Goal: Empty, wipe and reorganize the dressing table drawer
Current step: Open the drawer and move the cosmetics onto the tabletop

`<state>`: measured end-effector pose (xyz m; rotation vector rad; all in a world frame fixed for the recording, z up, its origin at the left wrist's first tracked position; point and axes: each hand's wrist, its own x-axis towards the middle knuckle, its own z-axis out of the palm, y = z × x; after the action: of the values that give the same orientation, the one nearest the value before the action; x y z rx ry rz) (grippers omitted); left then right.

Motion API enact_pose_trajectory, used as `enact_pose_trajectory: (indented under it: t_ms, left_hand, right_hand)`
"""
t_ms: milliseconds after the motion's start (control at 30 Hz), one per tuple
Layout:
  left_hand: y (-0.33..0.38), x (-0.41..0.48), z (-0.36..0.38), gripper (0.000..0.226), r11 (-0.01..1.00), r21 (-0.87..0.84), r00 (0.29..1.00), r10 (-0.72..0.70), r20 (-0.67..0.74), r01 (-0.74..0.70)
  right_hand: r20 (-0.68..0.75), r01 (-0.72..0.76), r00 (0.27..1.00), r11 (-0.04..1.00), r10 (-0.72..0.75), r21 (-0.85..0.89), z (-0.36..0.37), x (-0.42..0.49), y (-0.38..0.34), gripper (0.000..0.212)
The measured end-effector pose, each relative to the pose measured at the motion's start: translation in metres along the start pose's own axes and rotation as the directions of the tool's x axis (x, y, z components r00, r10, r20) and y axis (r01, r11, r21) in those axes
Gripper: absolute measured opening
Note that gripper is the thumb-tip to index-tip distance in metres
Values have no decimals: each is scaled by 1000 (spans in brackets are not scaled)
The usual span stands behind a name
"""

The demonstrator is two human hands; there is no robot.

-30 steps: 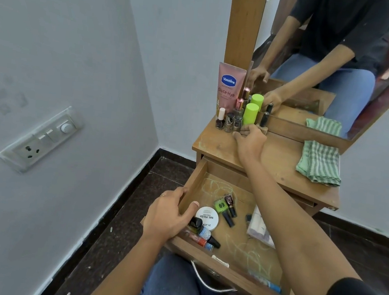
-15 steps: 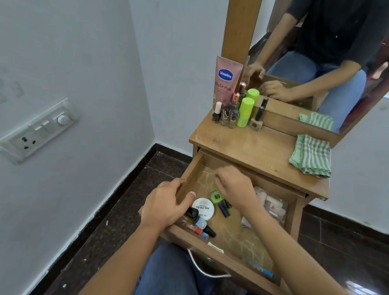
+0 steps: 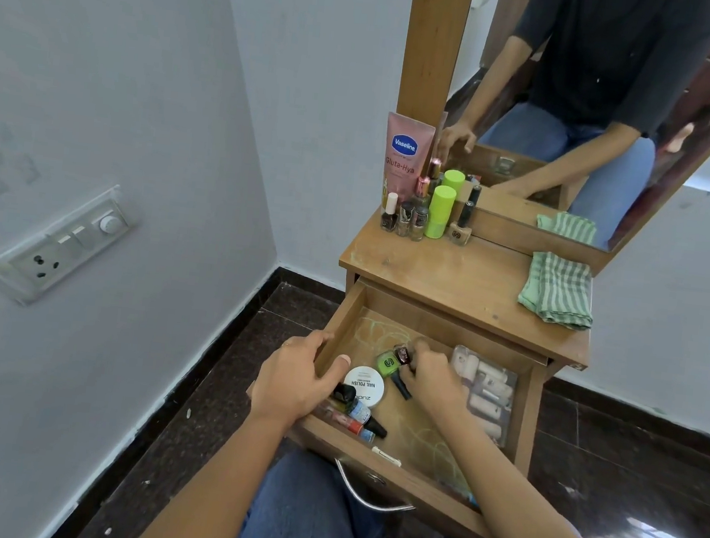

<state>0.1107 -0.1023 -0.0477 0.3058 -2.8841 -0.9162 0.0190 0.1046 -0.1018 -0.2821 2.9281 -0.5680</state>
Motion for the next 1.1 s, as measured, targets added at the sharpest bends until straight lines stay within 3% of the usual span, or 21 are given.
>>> enact_pose_trajectory:
  t_ms: [233,433,633,800,933,1100]
  left_hand:
    - [-1,1,1,52,1000,1,1000,4,5,-4]
    - [-2,2,1,54,1000,18,1000,10,2,-10]
    - [-3,1,1,54,1000,12,1000,8,2,-8]
    - [-3,3,3,54,1000,-2,1000,-2,6,2]
    - [-4,4,4,53,1000,9,1000,-12,5,12]
    - [-5,4,4,54,1000,11,1000,-6,13,6]
  right_hand:
    - [-75,75,994,996,-78,-38,-8,-10,-10,21]
    - [-211,322,931,943,-299,87,-56,-1,-22,18]
    - [-489,334,861,880,-139,338,-133,39,-41,17]
    - [-397,214,916,913,-63,349,-133,74,-31,22]
    - [-391,223,916,926,-91,305,-117,80,-22,20]
    - [-414,181,910,914,-16,362,-95,83,-16,21]
